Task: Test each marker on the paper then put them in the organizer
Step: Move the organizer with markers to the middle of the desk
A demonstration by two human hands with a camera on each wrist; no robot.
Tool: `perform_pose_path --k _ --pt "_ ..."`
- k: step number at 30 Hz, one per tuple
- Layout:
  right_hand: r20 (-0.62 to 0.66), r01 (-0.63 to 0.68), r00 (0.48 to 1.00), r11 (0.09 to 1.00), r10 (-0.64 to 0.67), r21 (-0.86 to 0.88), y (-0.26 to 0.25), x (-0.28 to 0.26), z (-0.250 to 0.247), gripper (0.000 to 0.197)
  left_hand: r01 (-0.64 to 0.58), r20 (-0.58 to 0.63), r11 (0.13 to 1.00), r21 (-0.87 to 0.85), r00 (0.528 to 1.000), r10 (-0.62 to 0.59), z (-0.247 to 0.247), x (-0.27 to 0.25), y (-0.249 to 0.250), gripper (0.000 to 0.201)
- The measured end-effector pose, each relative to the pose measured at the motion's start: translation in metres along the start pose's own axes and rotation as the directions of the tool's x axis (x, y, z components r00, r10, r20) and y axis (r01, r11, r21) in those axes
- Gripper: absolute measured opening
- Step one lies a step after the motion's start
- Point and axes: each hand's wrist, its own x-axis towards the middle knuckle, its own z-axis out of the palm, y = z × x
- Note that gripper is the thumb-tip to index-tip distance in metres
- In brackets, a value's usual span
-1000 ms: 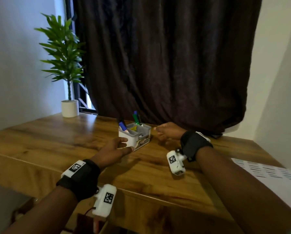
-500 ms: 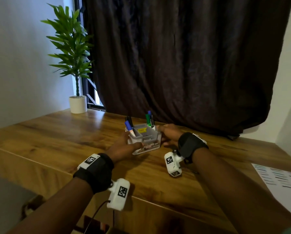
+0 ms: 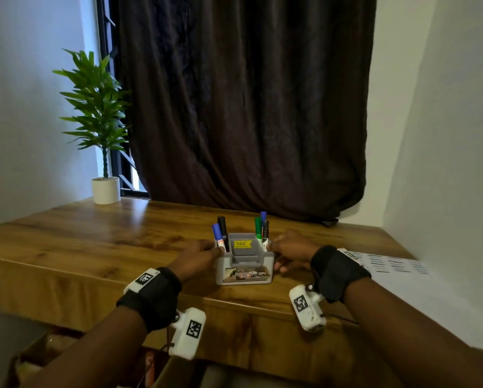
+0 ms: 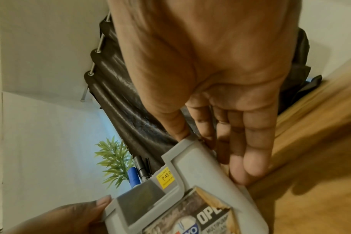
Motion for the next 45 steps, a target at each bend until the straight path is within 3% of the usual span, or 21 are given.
perform_pose_path --k 4,7,10,15,24,31,42,45 --pt "-0.021 0.015 1.0 1.0 -0.015 -0.026 0.014 -0.034 -0.012 0.022 0.006 0.03 1.0 -0.021 1.0 -0.006 0.02 -0.017 0.012 0.013" --pt "-0.03 0.009 1.0 1.0 -0.009 -0.016 0.021 -0.05 -0.018 0.023 0.022 0.03 0.999 -0.037 0.999 -0.021 0.029 -0.019 0.016 0.02" --pt "-0.016 -0.001 1.0 1.0 0.0 -0.013 0.023 -0.054 -0.023 0.026 0.063 0.02 0.997 -0.036 0.998 -0.062 0.035 -0.015 0.023 0.021" --pt "-0.022 -0.013 1.0 1.0 0.013 0.025 0.011 -0.039 -0.038 0.022 0.031 -0.001 0.998 0.054 1.0 -0.031 0.032 0.015 0.037 0.023" --pt "-0.033 0.028 0.999 0.999 -0.029 -0.023 -0.017 0.083 -0.086 0.019 0.017 -0.021 0.998 0.053 1.0 -0.016 0.015 0.148 0.059 0.016" --pt "0.005 -0.001 1.0 0.999 0.001 -0.033 -0.024 0.213 -0.108 0.019 0.12 0.038 0.993 -0.005 0.992 -0.12 -0.004 0.27 0.046 0.009" --pt "-0.064 -0.146 0.987 0.989 0.148 0.036 -0.051 0.277 -0.067 0.018 0.264 -0.094 0.964 0.028 0.961 -0.26 -0.039 0.334 0.027 0.016" --pt "-0.027 -0.152 0.988 0.988 0.152 0.008 -0.063 0.296 -0.063 0.036 0.258 -0.065 0.963 0.071 0.965 -0.254 -0.052 0.346 0.029 0.008"
